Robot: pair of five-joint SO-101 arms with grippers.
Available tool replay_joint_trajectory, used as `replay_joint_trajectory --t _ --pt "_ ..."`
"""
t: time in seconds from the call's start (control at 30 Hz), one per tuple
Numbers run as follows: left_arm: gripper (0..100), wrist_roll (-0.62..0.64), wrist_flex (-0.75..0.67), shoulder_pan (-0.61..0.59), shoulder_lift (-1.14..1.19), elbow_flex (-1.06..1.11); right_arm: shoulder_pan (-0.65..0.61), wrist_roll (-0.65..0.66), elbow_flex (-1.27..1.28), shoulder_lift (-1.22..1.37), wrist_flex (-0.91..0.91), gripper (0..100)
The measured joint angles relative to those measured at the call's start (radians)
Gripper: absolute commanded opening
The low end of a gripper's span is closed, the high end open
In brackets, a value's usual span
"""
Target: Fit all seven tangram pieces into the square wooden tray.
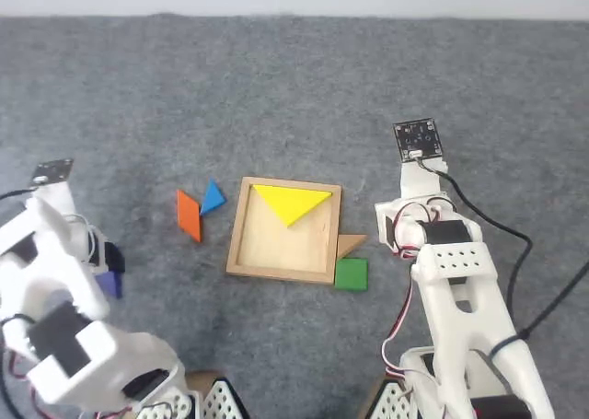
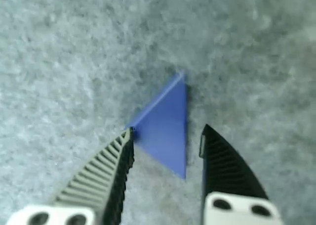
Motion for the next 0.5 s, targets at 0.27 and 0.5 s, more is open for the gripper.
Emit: replay_joint_trajectory --t 0.27,0.5 --pt "23 0.006 -0.029 -0.002 0.0 0.011 0.0 0.0 0.0 0.0 0.0 6.2" --pt "29 -0.005 -0.029 -0.002 0.008 0.011 0.0 0.0 0.0 0.0 0.0 6.2"
